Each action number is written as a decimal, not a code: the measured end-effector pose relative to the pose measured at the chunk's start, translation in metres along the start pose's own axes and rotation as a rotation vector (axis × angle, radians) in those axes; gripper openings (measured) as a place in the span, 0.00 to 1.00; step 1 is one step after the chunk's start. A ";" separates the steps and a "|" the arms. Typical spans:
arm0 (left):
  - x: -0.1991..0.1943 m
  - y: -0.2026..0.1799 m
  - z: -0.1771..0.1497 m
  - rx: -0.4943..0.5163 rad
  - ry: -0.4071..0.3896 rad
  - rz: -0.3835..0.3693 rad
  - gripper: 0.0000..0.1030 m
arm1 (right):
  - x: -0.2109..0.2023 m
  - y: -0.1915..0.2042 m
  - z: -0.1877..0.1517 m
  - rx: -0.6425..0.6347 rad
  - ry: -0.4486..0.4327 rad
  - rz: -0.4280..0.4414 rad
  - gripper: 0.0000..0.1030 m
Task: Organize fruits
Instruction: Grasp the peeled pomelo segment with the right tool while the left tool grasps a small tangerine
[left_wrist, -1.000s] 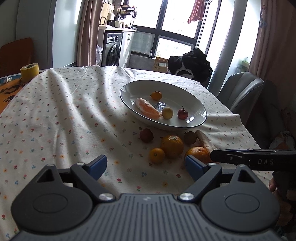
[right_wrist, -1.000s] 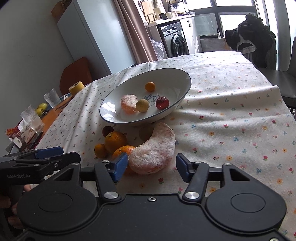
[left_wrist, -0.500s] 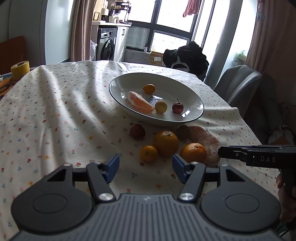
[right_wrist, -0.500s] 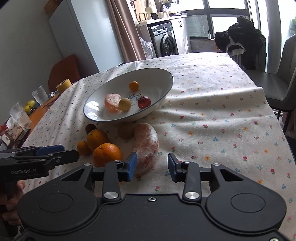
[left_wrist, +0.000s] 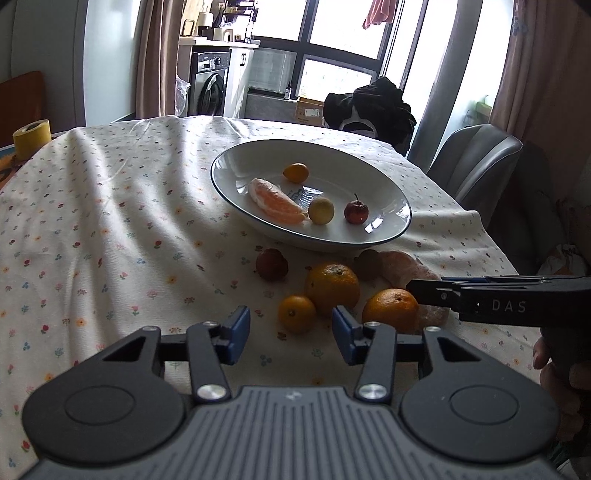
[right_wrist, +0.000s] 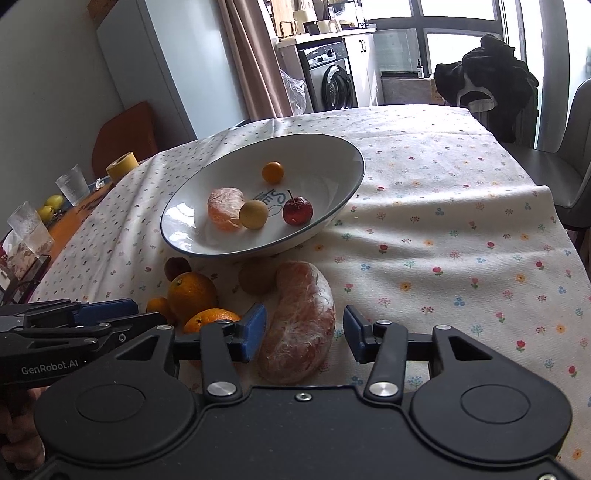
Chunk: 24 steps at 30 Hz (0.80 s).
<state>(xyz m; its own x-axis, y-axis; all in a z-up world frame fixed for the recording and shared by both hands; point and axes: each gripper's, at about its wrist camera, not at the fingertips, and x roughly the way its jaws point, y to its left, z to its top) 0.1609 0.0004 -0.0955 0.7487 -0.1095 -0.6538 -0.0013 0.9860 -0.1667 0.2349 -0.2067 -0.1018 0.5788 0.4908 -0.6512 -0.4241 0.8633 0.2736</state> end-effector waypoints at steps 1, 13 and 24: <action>0.001 0.000 0.000 0.000 0.001 0.001 0.43 | 0.002 0.001 0.000 -0.004 0.003 -0.003 0.47; 0.015 -0.004 0.003 0.012 0.018 -0.006 0.37 | 0.013 0.017 0.002 -0.138 0.005 -0.100 0.50; 0.017 -0.012 0.002 0.027 0.018 -0.026 0.22 | 0.002 0.012 -0.004 -0.159 0.002 -0.117 0.36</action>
<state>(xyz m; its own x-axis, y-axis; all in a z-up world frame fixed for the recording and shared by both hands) 0.1748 -0.0132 -0.1029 0.7364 -0.1373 -0.6625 0.0360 0.9858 -0.1643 0.2277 -0.1959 -0.1029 0.6294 0.3877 -0.6735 -0.4585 0.8850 0.0809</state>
